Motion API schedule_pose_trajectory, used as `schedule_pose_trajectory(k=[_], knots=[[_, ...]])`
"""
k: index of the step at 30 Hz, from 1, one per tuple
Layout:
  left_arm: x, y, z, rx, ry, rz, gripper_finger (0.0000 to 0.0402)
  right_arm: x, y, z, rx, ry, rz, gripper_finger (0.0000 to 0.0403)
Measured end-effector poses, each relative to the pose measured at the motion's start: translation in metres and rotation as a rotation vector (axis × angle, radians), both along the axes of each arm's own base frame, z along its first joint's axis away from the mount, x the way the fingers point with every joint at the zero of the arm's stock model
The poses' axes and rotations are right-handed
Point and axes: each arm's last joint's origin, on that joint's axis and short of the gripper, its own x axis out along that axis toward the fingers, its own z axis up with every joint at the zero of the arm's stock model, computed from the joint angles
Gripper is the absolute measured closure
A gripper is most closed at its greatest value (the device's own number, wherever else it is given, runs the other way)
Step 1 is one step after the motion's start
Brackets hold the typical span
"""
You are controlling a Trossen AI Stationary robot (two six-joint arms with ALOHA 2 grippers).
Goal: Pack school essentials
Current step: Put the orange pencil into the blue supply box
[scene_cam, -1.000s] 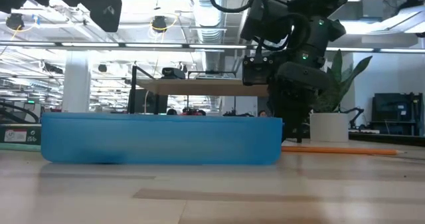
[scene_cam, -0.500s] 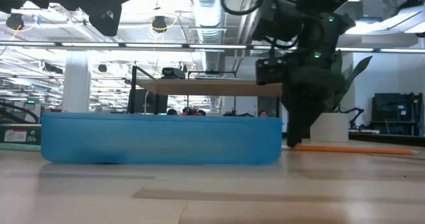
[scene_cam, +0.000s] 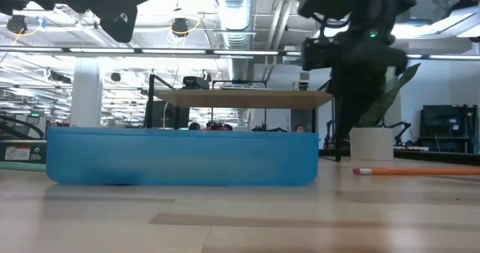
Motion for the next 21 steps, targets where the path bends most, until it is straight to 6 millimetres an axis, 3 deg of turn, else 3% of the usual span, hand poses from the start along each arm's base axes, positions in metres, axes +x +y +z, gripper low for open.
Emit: schedule_pose_trajectory(k=[5,10,16,21], knots=[[0.0,0.0,0.0,0.001,0.001,0.001,0.0351,-0.003,0.022,0.004,0.029,-0.02,0.068,0.0375],[0.0,0.0,0.0,0.001,0.001,0.001,0.0351,-0.009,0.047,-0.004,0.031,0.019,0.156,0.0328],[0.0,0.0,-0.001,-0.008,0.007,0.003,0.0351,-0.004,0.07,-0.019,0.028,0.002,0.211,0.0258],[0.0,0.0,-0.001,-0.014,0.013,0.001,0.0351,0.002,0.074,-0.043,0.016,0.049,0.214,0.0224]])
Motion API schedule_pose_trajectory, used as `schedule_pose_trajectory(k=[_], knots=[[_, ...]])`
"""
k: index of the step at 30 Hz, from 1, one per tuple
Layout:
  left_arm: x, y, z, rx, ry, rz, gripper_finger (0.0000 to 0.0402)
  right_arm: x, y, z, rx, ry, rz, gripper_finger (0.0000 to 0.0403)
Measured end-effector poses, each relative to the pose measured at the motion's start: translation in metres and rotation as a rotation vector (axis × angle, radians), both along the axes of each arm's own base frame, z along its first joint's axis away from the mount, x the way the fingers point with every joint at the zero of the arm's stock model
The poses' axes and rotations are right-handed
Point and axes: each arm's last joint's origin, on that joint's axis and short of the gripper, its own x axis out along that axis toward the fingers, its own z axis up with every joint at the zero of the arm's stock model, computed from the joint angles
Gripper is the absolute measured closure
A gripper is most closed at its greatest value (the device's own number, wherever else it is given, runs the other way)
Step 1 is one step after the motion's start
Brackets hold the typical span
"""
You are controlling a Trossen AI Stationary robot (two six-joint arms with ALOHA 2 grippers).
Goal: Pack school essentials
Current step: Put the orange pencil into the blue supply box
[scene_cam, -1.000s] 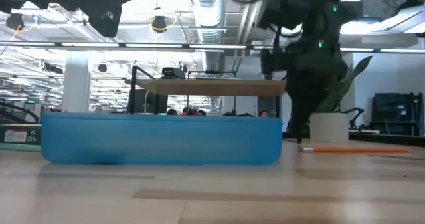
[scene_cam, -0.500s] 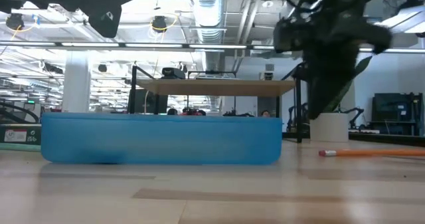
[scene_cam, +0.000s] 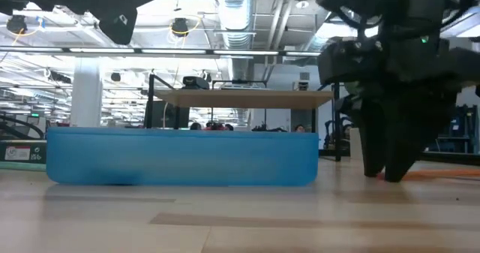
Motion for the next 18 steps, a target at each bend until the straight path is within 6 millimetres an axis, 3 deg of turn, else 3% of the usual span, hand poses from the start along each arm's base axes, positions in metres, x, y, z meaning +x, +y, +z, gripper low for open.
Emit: schedule_pose_trajectory(k=[7,18], knots=[[0.0,0.0,-0.002,0.0,0.013,0.001,0.0351,0.002,-0.004,-0.016,-0.024,0.069,-0.011,0.024],[0.001,0.0,-0.002,0.0,0.012,0.006,0.0351,0.001,-0.009,-0.009,-0.03,0.05,0.018,0.0349]])
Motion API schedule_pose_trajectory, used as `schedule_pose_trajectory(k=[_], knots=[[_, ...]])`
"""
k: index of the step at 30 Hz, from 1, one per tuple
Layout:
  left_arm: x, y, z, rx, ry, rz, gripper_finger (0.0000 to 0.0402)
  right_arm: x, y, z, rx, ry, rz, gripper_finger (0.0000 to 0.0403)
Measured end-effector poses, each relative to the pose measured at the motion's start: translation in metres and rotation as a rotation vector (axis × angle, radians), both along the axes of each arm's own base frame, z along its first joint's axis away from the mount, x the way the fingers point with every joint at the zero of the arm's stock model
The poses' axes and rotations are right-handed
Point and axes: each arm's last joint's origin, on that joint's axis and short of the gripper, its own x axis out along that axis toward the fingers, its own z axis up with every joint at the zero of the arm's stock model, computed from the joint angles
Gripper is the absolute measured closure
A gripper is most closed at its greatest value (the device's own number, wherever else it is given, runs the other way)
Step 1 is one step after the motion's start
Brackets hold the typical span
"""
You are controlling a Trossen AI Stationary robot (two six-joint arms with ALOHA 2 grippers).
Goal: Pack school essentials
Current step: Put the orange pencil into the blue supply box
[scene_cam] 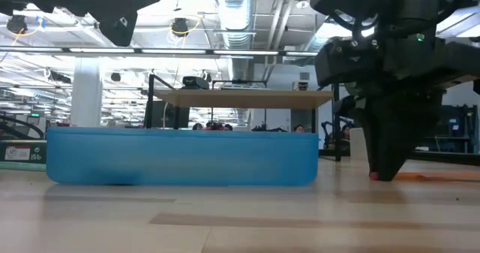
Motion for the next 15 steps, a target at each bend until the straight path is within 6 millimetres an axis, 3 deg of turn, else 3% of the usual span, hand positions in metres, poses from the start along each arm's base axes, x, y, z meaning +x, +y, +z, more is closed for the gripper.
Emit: schedule_pose_trajectory(k=[6,15], knots=[[0.0,0.0,0.0,0.001,0.0,0.0,0.0351,0.0006,-0.0028,-0.0001,-0.004,0.003,-0.002,0.0394],[-0.0001,0.0001,-0.0002,0.003,0.0,0.0,0.0351,0.0019,-0.008,0.0001,-0.007,0.007,-0.006,0.0392]])
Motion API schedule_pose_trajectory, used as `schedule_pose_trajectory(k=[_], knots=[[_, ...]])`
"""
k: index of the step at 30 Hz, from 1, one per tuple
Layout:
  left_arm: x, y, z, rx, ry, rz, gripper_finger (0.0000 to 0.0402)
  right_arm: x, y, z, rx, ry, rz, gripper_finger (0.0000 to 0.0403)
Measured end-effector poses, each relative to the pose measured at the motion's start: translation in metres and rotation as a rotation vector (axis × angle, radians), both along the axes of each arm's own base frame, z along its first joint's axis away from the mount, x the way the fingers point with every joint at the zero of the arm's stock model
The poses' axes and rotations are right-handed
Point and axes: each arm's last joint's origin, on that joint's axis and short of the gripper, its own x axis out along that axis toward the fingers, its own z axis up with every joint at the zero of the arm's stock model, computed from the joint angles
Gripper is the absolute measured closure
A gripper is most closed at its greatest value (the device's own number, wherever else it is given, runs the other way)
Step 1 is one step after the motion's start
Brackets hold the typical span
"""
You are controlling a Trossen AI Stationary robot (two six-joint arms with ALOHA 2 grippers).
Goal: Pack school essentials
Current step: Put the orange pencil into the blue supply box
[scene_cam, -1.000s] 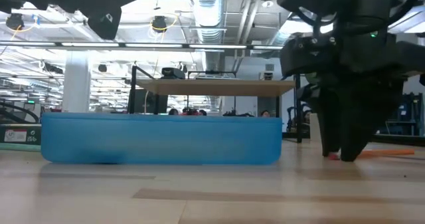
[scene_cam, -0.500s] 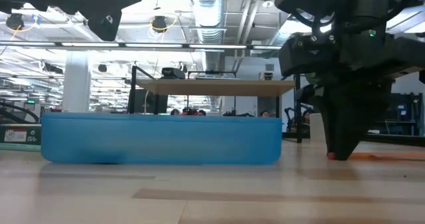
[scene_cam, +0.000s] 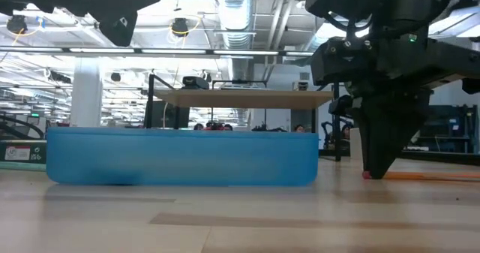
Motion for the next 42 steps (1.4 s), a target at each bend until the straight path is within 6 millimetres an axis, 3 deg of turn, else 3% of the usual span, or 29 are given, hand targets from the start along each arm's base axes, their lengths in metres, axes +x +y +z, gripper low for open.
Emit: schedule_pose_trajectory(k=[13,25,32,38,42], knots=[[0.0,0.0,0.0,0.0,0.0,0.0,0.0351,0.014,0.001,0.02,-0.036,-0.012,0.022,0.04],[0.0,0.0,-0.001,0.004,0.006,0.0,0.0351,0.012,-0.008,0.023,-0.057,0.044,-0.007,0.0396],[0.0,0.0,-0.002,0.005,0.023,-0.006,0.0351,-0.013,-0.016,0.036,-0.08,0.113,-0.05,0.037],[0.0,0.0,-0.004,-0.001,0.032,-0.005,0.0351,-0.057,-0.033,0.062,-0.07,-0.003,-0.164,0.0359],[0.0,0.0,-0.003,-0.004,0.025,0.0,0.0351,-0.088,-0.042,0.059,-0.04,-0.044,-0.22,0.0358]])
